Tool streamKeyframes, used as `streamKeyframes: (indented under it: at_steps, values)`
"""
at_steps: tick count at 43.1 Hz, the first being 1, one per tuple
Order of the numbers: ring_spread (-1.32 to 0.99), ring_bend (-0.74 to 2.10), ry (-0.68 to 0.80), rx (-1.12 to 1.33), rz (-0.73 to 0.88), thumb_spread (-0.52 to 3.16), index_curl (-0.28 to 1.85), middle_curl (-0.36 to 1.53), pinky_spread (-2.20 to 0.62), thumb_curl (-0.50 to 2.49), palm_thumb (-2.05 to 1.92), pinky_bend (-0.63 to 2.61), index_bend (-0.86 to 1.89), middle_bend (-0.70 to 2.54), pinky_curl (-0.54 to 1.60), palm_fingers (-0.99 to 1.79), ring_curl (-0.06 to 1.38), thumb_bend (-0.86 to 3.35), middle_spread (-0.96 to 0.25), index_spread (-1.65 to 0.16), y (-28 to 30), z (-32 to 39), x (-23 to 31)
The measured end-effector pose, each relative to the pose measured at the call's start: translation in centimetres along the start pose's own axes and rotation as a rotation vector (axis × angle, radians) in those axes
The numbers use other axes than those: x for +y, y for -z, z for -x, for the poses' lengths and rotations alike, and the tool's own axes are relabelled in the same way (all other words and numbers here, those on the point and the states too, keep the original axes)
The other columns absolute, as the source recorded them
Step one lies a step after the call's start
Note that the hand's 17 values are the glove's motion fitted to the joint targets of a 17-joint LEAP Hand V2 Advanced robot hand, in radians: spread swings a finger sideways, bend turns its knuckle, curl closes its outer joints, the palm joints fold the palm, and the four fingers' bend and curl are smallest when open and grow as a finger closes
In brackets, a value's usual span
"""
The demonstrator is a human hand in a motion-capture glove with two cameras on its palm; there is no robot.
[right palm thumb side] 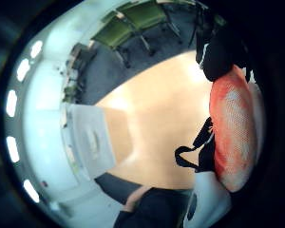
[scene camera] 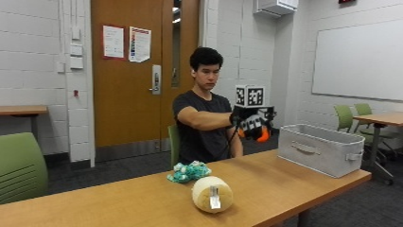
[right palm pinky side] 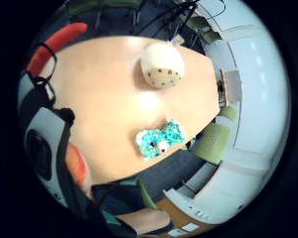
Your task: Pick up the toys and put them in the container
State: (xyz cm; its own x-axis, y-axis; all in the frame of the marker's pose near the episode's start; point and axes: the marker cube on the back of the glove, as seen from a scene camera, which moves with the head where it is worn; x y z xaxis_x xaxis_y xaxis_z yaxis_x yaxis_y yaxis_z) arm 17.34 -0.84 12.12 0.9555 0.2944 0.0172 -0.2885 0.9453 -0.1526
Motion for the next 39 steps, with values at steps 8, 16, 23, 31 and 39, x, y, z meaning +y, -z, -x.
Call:
streamKeyframes:
  at_steps: [8, 16, 23, 31, 39]
  values:
    - [-0.50, 1.05, 0.125, -0.003, -0.122, 0.66, 0.12, 0.55, -0.48, 0.62, 0.72, 0.94, 0.13, 0.79, 0.42, 1.01, 0.52, 0.25, -0.42, -0.40, 8.3, 8.6, 1.7]
    - [-0.50, 1.05, 0.268, -0.034, -0.171, 0.59, 0.10, 0.57, -0.48, 0.68, 0.72, 0.93, 0.14, 0.79, 0.42, 1.01, 0.52, 0.24, -0.43, -0.40, 11.7, 18.3, 4.5]
    - [-0.50, 1.04, 0.388, -0.020, -0.210, 0.55, 0.08, 0.59, -0.48, 0.74, 0.72, 0.93, 0.14, 0.78, 0.42, 1.01, 0.53, 0.22, -0.44, -0.41, 13.3, 26.7, 7.5]
    - [-0.50, 1.04, 0.584, -0.002, -0.232, 0.52, 0.07, 0.61, -0.48, 0.79, 0.71, 0.92, 0.14, 0.77, 0.42, 1.01, 0.53, 0.21, -0.44, -0.41, 13.6, 34.7, 10.3]
    - [-0.50, 1.04, 0.805, -0.085, -0.197, 0.50, 0.05, 0.63, -0.48, 0.84, 0.71, 0.92, 0.14, 0.76, 0.42, 1.02, 0.54, 0.20, -0.45, -0.41, 12.3, 34.5, 6.7]
